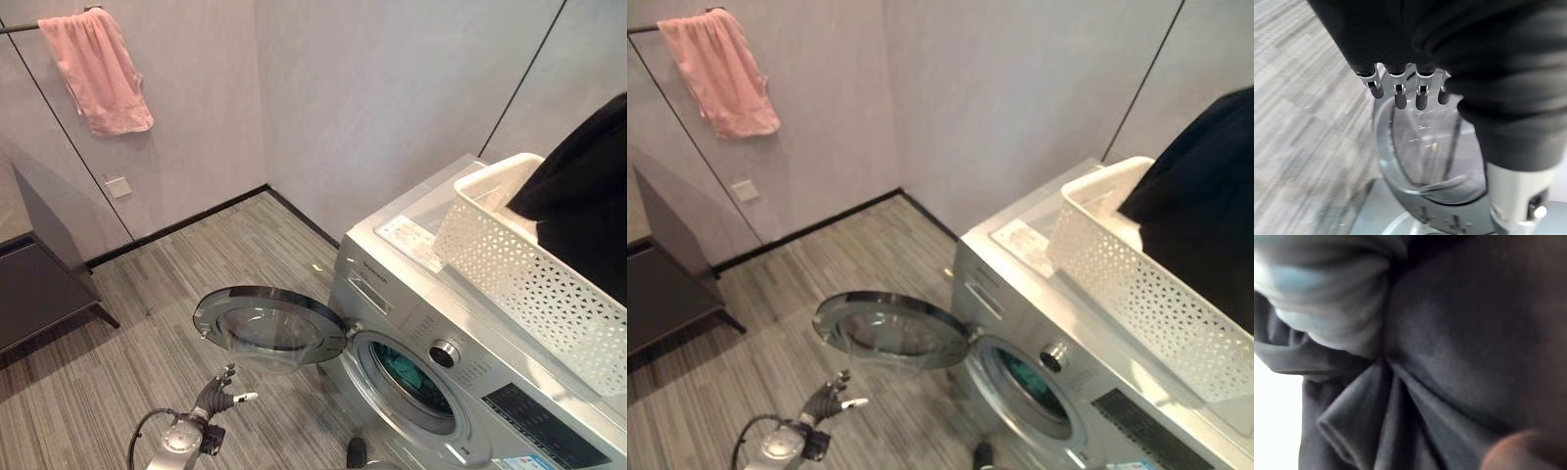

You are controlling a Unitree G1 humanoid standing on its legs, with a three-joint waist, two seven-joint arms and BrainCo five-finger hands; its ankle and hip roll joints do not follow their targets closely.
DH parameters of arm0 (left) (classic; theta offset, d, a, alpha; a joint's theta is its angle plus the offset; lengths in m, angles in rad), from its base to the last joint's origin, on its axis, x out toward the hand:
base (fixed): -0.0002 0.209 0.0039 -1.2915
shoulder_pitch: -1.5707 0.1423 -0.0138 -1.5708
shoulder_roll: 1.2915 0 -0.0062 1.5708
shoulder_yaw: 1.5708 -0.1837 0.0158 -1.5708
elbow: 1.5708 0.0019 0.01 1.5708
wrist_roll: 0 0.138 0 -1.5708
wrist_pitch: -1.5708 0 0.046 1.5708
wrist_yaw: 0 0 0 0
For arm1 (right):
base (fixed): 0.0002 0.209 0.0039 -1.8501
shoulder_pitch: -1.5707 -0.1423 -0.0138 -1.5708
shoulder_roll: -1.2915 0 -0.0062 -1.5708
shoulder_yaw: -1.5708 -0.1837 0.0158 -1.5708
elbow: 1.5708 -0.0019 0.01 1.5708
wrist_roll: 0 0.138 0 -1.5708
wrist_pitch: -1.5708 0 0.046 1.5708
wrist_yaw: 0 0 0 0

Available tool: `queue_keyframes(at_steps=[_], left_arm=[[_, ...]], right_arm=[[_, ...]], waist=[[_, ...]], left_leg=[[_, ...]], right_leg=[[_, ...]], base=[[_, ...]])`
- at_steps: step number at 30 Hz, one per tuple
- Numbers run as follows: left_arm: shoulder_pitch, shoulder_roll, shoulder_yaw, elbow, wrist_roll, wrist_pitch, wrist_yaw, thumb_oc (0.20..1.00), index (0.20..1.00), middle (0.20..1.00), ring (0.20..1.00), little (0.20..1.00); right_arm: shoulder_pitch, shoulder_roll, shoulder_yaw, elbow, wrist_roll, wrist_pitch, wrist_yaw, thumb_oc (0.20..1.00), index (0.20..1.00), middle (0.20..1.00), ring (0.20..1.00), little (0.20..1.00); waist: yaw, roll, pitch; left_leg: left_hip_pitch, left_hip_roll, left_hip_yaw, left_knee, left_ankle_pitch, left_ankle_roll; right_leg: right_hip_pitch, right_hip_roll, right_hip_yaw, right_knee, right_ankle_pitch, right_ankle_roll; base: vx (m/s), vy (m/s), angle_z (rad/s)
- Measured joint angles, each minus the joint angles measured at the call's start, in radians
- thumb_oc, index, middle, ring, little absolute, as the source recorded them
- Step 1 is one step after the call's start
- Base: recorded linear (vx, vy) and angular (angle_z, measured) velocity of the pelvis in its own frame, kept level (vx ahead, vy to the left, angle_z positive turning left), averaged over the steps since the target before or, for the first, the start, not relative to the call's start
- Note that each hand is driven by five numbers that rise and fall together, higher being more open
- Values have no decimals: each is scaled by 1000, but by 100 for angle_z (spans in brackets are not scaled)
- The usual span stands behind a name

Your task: Grab the laundry basket,head to the washer,open it,put in the laundry and shut it.

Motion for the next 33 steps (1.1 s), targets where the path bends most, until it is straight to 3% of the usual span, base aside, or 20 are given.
queue_keyframes(at_steps=[3,7,17,22,24,26,27,28,29,30,31,32,33], left_arm=[[-23,1,-12,-53,-1,0,1,1000,1000,1000,1000,1000],[-80,1,-44,-83,-1,-1,1,1000,1000,1000,1000,1000],[-91,18,-51,-72,-1,-1,29,1000,1000,1000,1000,1000],[-80,26,-50,-60,0,-2,37,1000,1000,1000,1000,1000],[-68,33,-44,-36,2,-4,38,1000,1000,1000,1000,1000],[-68,36,-45,-34,3,-4,38,1000,1000,1000,1000,1000],[-75,39,-51,-31,8,-6,38,1000,1000,1000,1000,1000],[-82,39,-51,-23,12,-6,38,1000,1000,1000,1000,1000],[-83,36,-63,-18,15,-6,36,1000,1000,1000,1000,1000],[-83,29,-70,-14,19,-6,32,1000,1000,1000,1000,1000],[-88,28,-76,-4,22,-10,33,1000,1000,1000,1000,1000],[-112,15,-78,14,32,-8,30,1000,1000,1000,1000,1000],[-107,3,-62,18,44,-9,31,1000,1000,1000,1000,1000]], right_arm=[[-205,-44,111,57,-12,5,-47,200,200,200,200,200],[-371,-90,176,99,-20,19,-105,200,200,200,200,200],[-483,-101,255,109,-56,19,-194,200,200,200,200,200],[-483,-99,249,22,-109,16,-217,200,200,200,200,200],[-447,-45,186,-62,-142,17,-219,200,200,200,200,200],[-417,-36,163,-84,-164,19,-228,200,200,200,200,200],[-350,-6,84,-139,-185,27,-234,200,200,200,200,200],[-312,45,31,-202,-212,36,-236,200,200,200,200,200],[-300,79,21,-247,-232,38,-236,200,200,200,200,200],[-284,93,26,-282,-251,37,-236,200,200,200,200,200],[-239,104,12,-312,-286,40,-234,200,200,200,200,200],[-143,170,-51,-414,-351,58,-234,200,200,200,200,200],[-90,197,-56,-463,-380,65,-236,200,200,200,200,200]], waist=[[4,2,6],[16,-9,29],[15,-59,57],[16,-65,76],[19,-86,91],[4,-105,103],[1,-122,102],[4,-140,121],[2,-140,125],[-1,-133,131],[-9,-141,133],[-6,-122,145],[0,-105,145]], left_leg=[[5,3,0,4,0,0],[8,3,-2,4,0,0],[30,-15,3,7,-5,-2],[60,-53,40,62,-57,20],[79,-91,74,103,-107,60],[91,-124,95,125,-124,62],[62,-139,78,183,-156,96],[47,-163,67,237,-193,152],[40,-176,57,268,-217,160],[37,-176,63,288,-232,129],[19,-209,71,344,-253,145],[-92,-247,57,521,-311,248],[-91,-239,83,529,-335,234]], right_leg=[[1,4,1,0,3,-5],[13,4,-4,0,4,-6],[15,-1,19,9,15,-5],[32,-30,88,10,29,13],[31,-58,158,10,48,28],[34,-80,188,13,60,38],[13,-94,200,38,64,44],[9,-113,218,47,73,54],[3,-121,236,46,87,63],[0,-132,249,41,97,77],[-8,-143,234,57,117,77],[-58,-166,210,106,134,98],[-62,-165,200,100,143,91]], base=[[-8,1,-2],[-47,48,4],[-87,149,-5],[-98,292,-35],[-95,253,-75],[-160,346,-39],[-99,196,-37],[-57,77,-46],[-141,227,-55],[-197,303,-50],[-264,358,-45],[-160,164,-47],[-126,136,-42]])
